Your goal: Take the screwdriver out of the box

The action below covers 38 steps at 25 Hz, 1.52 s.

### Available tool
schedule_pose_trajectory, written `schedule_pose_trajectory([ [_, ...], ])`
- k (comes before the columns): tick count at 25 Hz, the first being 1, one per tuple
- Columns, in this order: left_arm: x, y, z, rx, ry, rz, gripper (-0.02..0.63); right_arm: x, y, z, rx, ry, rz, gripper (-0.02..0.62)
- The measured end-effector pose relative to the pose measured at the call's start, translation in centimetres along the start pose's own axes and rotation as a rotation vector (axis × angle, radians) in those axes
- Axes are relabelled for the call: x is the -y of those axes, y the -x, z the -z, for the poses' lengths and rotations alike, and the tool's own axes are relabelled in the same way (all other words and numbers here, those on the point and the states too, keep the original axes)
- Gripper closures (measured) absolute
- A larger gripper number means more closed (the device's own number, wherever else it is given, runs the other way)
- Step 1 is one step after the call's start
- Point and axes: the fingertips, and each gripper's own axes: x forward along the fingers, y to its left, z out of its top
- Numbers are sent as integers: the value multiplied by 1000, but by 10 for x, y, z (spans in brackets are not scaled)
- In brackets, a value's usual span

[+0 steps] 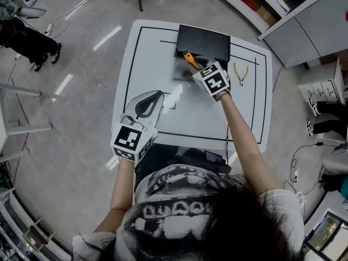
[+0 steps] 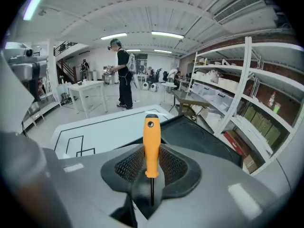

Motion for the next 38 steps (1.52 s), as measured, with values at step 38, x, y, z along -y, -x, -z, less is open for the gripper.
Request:
schedule_pose_trajectory([
  [38,235,23,9,3,-79,-33,606,-83,288,103,308,-92,-99,494],
])
